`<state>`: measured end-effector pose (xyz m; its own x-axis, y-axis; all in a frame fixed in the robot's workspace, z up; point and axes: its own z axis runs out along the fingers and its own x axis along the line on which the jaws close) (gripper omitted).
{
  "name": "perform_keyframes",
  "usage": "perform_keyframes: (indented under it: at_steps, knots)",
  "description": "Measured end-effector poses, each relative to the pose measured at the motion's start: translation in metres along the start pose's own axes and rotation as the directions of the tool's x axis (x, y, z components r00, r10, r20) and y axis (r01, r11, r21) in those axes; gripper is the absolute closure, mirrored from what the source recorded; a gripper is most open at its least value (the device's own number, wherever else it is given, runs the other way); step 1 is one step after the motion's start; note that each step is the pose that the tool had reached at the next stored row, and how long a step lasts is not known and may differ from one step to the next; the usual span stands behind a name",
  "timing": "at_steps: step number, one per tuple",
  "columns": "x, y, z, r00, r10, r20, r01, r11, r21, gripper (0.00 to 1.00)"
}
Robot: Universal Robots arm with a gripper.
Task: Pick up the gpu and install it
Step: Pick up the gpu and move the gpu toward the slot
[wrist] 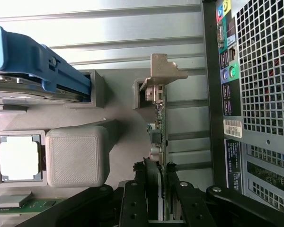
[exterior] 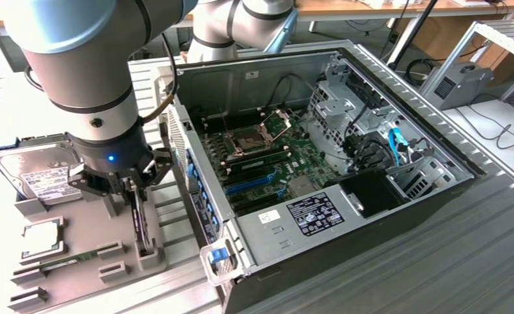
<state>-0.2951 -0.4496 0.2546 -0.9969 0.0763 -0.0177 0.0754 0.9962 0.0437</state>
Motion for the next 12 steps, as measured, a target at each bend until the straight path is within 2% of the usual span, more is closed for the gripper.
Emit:
perform_keyframes:
  at_steps: [12]
  knots:
    - [-0.0001, 0.0002, -0.0038, 1.0, 0.0, 0.0001, 0.0, 1.0, -0.0001, 0.72]
